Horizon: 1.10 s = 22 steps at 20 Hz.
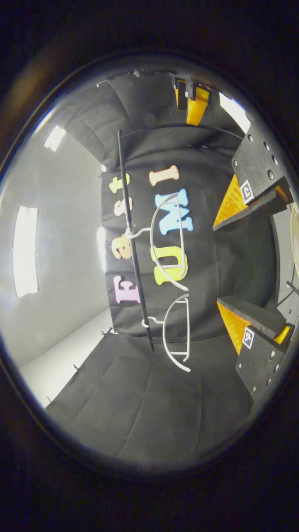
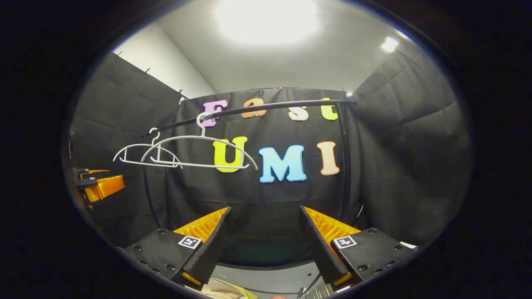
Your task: Grasp the clothes on the hanger with both hands and then place them into the laundry hamper below.
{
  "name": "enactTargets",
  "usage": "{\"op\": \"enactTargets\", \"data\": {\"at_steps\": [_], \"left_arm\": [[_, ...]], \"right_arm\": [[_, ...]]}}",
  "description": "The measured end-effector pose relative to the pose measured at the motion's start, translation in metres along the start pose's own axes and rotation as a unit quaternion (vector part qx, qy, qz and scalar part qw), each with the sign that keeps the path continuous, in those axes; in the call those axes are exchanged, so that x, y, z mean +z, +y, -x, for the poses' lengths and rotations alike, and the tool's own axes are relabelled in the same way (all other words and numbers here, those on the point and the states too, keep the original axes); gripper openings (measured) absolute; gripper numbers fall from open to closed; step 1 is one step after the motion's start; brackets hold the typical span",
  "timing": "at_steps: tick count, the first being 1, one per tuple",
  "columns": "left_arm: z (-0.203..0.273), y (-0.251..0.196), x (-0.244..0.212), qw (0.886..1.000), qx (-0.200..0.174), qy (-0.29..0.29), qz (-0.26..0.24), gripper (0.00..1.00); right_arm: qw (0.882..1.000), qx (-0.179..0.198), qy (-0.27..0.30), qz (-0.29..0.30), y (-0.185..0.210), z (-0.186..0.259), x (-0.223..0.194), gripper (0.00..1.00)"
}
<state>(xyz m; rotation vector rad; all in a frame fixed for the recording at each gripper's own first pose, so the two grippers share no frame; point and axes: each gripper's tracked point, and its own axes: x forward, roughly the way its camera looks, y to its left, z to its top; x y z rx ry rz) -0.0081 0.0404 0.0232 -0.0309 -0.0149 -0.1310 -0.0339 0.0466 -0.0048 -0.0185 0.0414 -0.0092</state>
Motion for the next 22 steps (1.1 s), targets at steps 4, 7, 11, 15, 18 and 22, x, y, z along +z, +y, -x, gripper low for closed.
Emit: {"op": "enactTargets", "data": {"at_steps": [4,7,11,15,18,22], "left_arm": [[0.003,-0.010,0.006,1.000,-0.008,-0.004,-0.004,0.91],[0.001,-0.014,0.011,1.000,-0.011,-0.006,-0.001,0.90],[0.005,-0.014,0.009,1.000,-0.012,-0.008,-0.003,0.90],[0.007,-0.012,0.007,1.000,-0.012,-0.007,-0.006,0.91],[0.011,-0.011,0.007,1.000,-0.011,-0.008,-0.004,0.92],[0.014,-0.005,0.004,1.000,-0.011,-0.006,-0.004,0.92]], "right_arm": [[1.000,-0.008,-0.004,-0.001,-0.004,-0.001,0.001,0.97],[1.000,-0.011,-0.005,-0.002,-0.005,0.000,0.002,0.99],[1.000,-0.016,0.001,0.000,-0.009,0.002,-0.003,0.99],[1.000,-0.020,-0.003,0.000,-0.016,0.001,-0.003,0.99],[1.000,-0.023,-0.004,0.003,-0.018,0.001,-0.002,0.99],[1.000,-0.028,0.000,0.006,-0.020,0.004,-0.004,0.99]]}}
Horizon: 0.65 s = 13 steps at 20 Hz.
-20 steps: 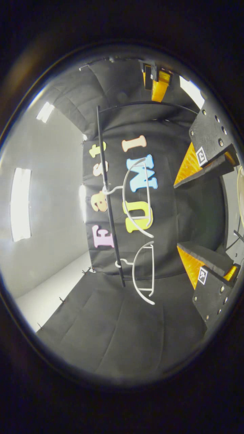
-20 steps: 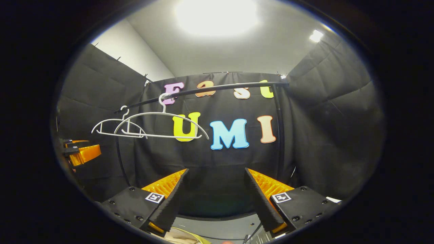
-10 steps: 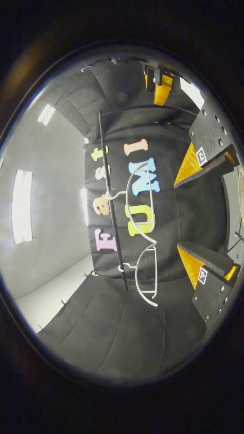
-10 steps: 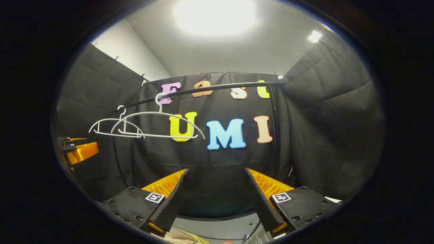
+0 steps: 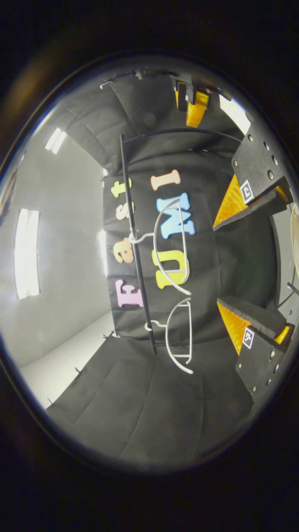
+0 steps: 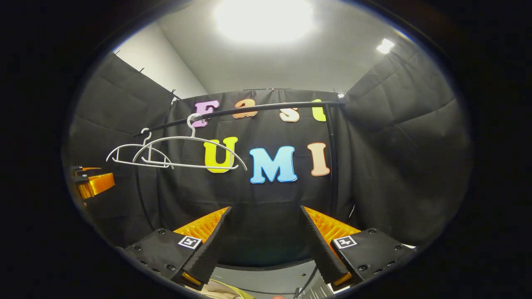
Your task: Grasp the clothes on the hanger with both hands and then place them into the laundry hamper below.
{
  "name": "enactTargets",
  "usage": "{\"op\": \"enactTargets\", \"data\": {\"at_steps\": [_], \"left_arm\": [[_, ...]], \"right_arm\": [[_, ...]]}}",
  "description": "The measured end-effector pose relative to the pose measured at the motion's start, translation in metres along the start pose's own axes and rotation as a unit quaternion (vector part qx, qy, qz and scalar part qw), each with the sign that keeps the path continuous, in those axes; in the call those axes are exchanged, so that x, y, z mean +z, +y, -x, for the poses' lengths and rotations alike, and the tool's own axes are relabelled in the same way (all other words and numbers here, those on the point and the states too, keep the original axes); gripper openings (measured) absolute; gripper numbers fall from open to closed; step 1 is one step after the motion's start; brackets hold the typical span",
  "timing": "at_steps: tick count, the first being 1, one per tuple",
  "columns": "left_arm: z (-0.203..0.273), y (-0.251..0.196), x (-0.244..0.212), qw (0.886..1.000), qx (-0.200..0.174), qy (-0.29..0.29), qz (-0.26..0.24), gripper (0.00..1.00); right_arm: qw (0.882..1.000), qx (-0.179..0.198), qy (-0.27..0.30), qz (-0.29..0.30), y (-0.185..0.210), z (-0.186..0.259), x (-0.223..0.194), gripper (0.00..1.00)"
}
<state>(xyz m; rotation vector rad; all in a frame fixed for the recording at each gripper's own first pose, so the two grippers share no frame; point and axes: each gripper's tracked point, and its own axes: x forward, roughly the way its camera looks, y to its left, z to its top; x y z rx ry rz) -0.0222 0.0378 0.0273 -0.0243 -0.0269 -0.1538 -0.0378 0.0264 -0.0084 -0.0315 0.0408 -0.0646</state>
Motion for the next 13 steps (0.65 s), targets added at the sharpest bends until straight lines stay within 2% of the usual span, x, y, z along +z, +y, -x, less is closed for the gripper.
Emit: {"op": "enactTargets", "data": {"at_steps": [11,12,13], "left_arm": [[-0.004,0.016,-0.011,1.000,-0.001,0.005,0.005,0.91],[-0.004,0.017,-0.012,1.000,-0.002,0.004,0.006,0.91],[-0.006,0.018,-0.012,1.000,-0.002,0.004,0.006,0.91]], "right_arm": [[1.000,-0.016,-0.005,0.008,0.000,-0.003,0.005,0.96],[1.000,-0.017,-0.006,0.009,0.001,-0.002,0.005,0.99],[1.000,-0.018,-0.007,0.010,0.002,-0.002,0.006,0.96]]}}
